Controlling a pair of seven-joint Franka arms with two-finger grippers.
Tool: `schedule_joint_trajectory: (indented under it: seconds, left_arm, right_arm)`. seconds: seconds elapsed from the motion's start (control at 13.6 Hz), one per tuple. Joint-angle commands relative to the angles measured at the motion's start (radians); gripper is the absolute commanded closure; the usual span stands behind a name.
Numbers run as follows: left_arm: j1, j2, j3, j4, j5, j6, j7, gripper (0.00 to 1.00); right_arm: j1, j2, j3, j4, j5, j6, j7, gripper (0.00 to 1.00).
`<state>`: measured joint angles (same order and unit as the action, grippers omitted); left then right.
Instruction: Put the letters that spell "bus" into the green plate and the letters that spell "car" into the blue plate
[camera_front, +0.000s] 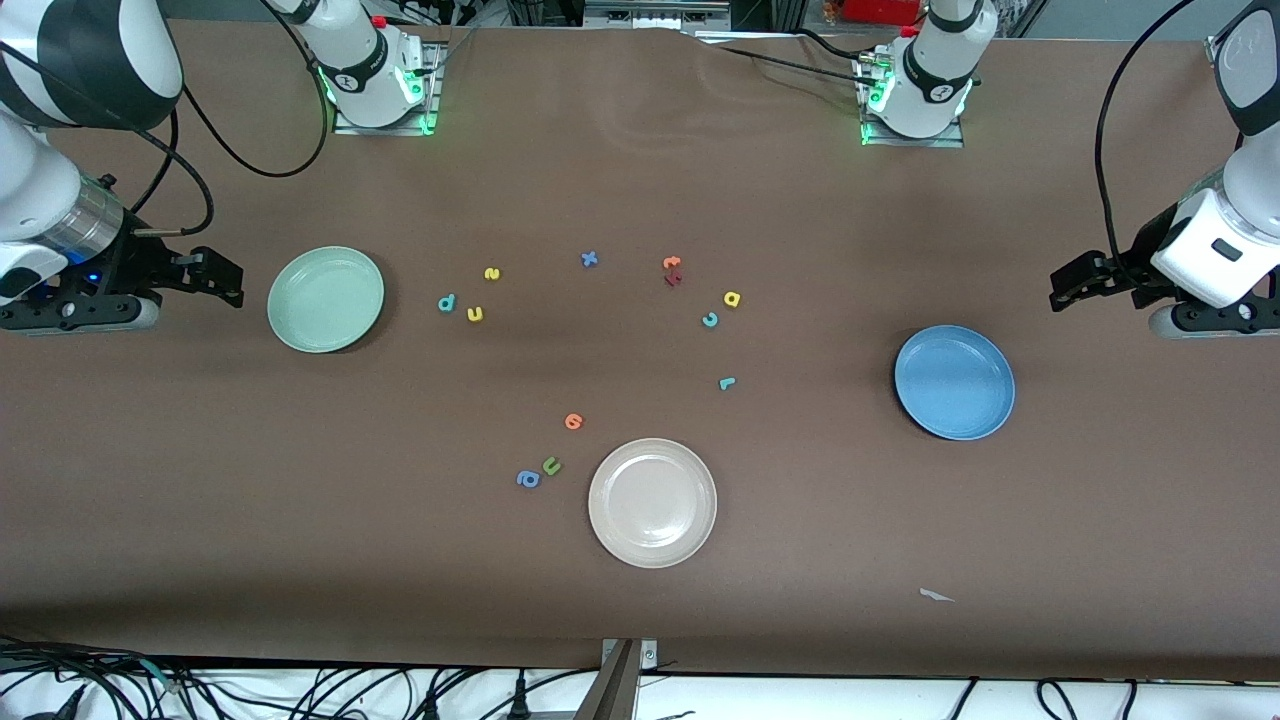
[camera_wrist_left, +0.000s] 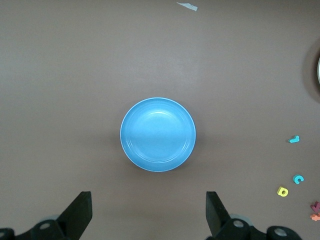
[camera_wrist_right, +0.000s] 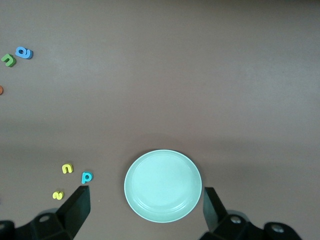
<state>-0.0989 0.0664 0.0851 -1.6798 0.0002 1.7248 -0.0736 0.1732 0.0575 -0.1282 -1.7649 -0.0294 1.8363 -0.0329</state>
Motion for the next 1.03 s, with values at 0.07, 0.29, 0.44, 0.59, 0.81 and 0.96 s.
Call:
schedule_joint_trajectory:
  seconds: [0.07, 0.29, 0.44, 0.59, 0.81, 0.96]
  left_arm:
    - [-0.002, 0.003, 0.004, 0.011, 0.023, -0.011, 0.017, 0.0]
    - [-0.002, 0.003, 0.004, 0.011, 0.023, -0.011, 0.015, 0.0]
    - [-0.002, 0.003, 0.004, 0.011, 0.023, -0.011, 0.017, 0.0]
    - [-0.002, 0.003, 0.004, 0.011, 0.023, -0.011, 0.017, 0.0]
    - [-0.004, 0.003, 0.004, 0.009, 0.023, -0.011, 0.015, 0.0]
    - [-0.004, 0.003, 0.004, 0.009, 0.023, -0.011, 0.017, 0.0]
  right_arm:
    - [0.003, 0.008, -0.001, 0.033, -0.009, -0.037, 0.019, 0.0]
    - [0.003, 0.008, 0.001, 0.032, -0.01, -0.038, 0.018, 0.0]
    - [0.005, 0.008, 0.001, 0.03, -0.009, -0.06, 0.027, 0.0]
    - [0.005, 0.008, 0.001, 0.03, -0.007, -0.061, 0.027, 0.0]
    - [0.005, 0.008, 0.001, 0.028, -0.009, -0.061, 0.025, 0.0]
    - [0.005, 0.01, -0.001, 0.028, -0.009, -0.061, 0.025, 0.0]
